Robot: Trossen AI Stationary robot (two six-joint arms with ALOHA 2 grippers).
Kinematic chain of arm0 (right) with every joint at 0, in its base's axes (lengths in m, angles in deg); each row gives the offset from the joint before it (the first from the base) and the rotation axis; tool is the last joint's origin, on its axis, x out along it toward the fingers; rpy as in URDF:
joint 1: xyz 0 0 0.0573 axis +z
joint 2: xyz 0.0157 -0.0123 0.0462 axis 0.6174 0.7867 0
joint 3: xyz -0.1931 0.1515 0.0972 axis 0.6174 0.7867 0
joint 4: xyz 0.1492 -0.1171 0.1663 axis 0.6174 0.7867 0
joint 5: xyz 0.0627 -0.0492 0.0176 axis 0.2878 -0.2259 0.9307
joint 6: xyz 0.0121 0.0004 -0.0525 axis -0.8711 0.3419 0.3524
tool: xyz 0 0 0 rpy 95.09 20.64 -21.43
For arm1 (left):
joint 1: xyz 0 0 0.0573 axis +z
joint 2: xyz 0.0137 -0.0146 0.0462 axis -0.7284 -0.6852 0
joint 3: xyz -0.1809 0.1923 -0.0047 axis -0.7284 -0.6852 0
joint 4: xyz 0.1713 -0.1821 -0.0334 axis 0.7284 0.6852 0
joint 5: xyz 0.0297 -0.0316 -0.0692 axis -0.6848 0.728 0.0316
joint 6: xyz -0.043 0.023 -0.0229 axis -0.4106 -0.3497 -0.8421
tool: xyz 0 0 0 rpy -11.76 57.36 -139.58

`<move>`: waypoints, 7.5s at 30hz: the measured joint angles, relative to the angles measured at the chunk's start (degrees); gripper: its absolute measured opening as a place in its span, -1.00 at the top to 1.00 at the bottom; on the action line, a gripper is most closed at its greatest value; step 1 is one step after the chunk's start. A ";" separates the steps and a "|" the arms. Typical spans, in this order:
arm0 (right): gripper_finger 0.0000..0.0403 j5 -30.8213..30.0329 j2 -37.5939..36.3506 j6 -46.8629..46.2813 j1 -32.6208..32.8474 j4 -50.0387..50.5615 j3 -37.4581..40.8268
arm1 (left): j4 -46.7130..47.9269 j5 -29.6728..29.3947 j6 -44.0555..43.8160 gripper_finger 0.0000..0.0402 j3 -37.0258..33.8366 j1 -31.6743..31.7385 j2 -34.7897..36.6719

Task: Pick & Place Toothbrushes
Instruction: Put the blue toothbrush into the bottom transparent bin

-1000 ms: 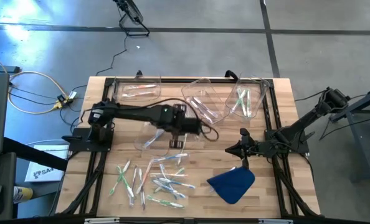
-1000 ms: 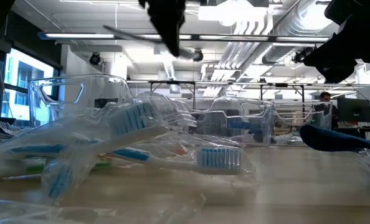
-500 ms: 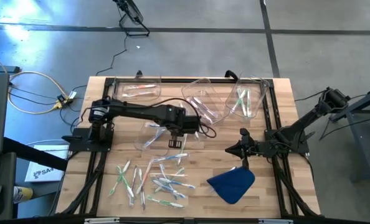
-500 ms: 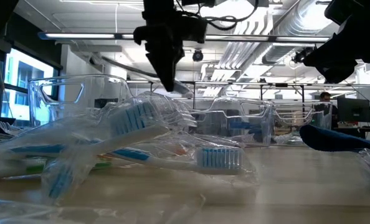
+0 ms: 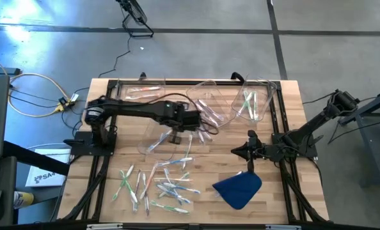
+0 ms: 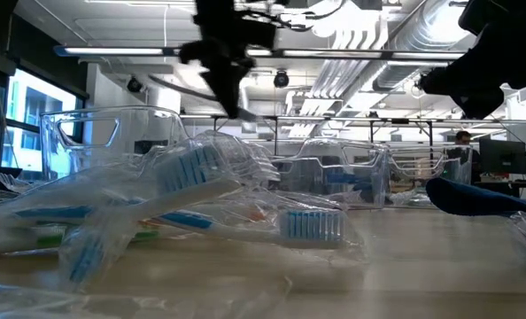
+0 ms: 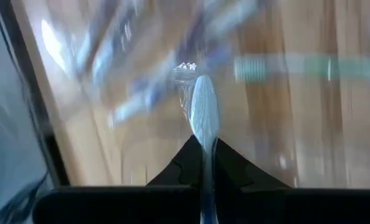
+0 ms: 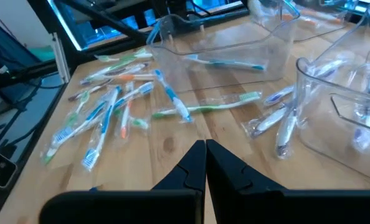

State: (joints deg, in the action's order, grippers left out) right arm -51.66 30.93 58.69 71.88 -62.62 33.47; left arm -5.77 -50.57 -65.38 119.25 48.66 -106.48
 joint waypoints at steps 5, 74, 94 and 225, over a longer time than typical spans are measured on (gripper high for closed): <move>0.98 -1.05 0.00 0.12 0.00 -0.23 -0.08 | -1.93 -1.44 -4.09 0.96 -10.04 -0.04 9.37; 0.98 -2.56 0.01 -1.38 0.00 2.78 0.03 | -35.65 -3.81 -36.01 0.86 -37.85 -0.41 18.21; 0.98 -2.54 0.00 -1.46 0.00 2.78 0.03 | -37.83 -3.59 -27.77 0.40 -37.81 -0.41 18.52; 0.98 -4.33 0.02 -7.37 -0.15 4.31 0.03 | -51.07 18.98 -9.22 0.40 -26.50 -32.67 -3.56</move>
State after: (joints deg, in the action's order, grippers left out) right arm -56.00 30.94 51.32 71.73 -58.31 33.50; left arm -56.84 -31.59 -74.61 92.75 15.99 -110.04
